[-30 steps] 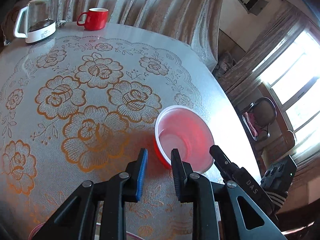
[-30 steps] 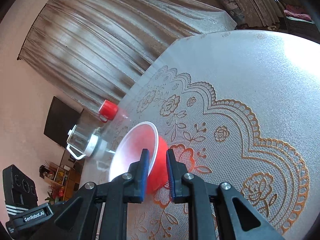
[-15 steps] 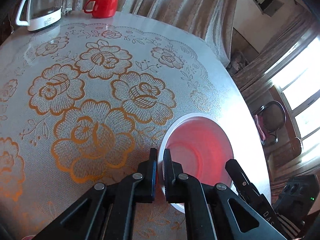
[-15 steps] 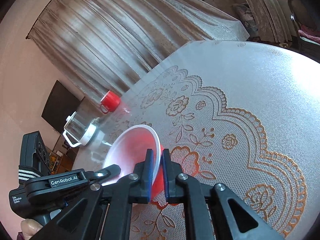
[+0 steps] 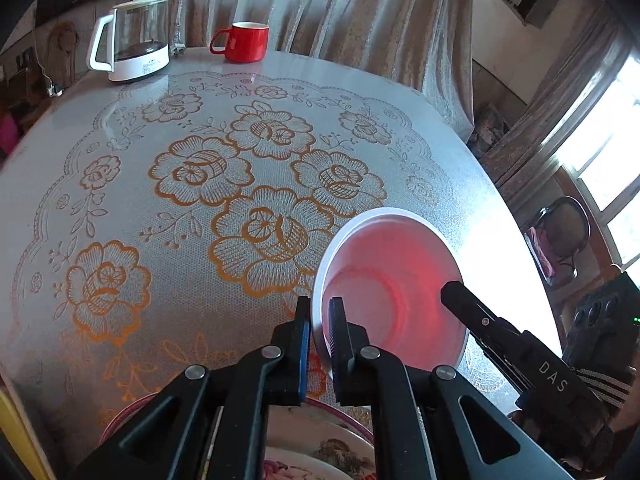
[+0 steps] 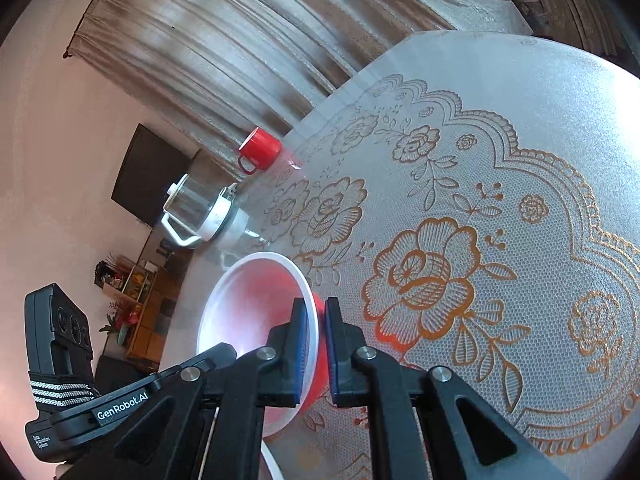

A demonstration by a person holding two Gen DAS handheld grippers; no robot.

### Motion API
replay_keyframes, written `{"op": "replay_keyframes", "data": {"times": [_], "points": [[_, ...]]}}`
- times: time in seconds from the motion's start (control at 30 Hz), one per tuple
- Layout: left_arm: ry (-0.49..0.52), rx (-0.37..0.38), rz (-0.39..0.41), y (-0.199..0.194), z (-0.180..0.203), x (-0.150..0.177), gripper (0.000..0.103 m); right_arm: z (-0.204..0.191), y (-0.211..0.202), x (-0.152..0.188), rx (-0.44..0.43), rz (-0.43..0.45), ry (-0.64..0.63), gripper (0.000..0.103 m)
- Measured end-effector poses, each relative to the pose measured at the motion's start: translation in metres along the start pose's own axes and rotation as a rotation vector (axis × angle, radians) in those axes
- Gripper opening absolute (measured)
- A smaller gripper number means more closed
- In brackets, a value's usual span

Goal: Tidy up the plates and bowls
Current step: 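Lift the red bowl with the left tool over the steel basin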

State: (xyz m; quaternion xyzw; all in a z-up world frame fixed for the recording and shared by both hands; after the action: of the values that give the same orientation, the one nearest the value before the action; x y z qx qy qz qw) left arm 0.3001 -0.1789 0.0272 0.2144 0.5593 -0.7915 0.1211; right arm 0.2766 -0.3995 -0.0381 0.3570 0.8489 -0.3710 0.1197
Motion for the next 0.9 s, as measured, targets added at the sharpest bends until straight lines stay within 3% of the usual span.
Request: {"op": "replay_keyframes", "data": {"times": [0.47, 0.7, 0.9], "points": [[-0.11, -0.001, 0.07, -0.06, -0.06, 0.027, 0.008, -0.077, 0.0, 0.035, -0.036, -0.035, -0.122, 0.009], [-0.113, -0.014, 0.149, -0.096, -0.08, 0.032, 0.007, -0.12, -0.002, 0.042, -0.061, -0.031, -0.192, 0.009], [-0.133, -0.03, 0.163, -0.11, -0.104, 0.049, 0.008, -0.142, 0.005, 0.055, -0.078, -0.059, -0.226, 0.009]]}}
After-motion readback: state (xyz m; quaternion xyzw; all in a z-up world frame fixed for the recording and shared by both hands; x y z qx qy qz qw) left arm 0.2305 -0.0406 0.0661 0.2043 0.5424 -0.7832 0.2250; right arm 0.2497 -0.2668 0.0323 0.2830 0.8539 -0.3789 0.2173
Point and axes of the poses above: each gripper's, at about its wrist camera, not at the fingertips, and y roughly the way its jaws point, z to its right, x to its underside, the point moved 1 cm from there along y, roughly the way its jaws point, and after that the axes turned 4 degrees about -z, right-handed, at the moved point
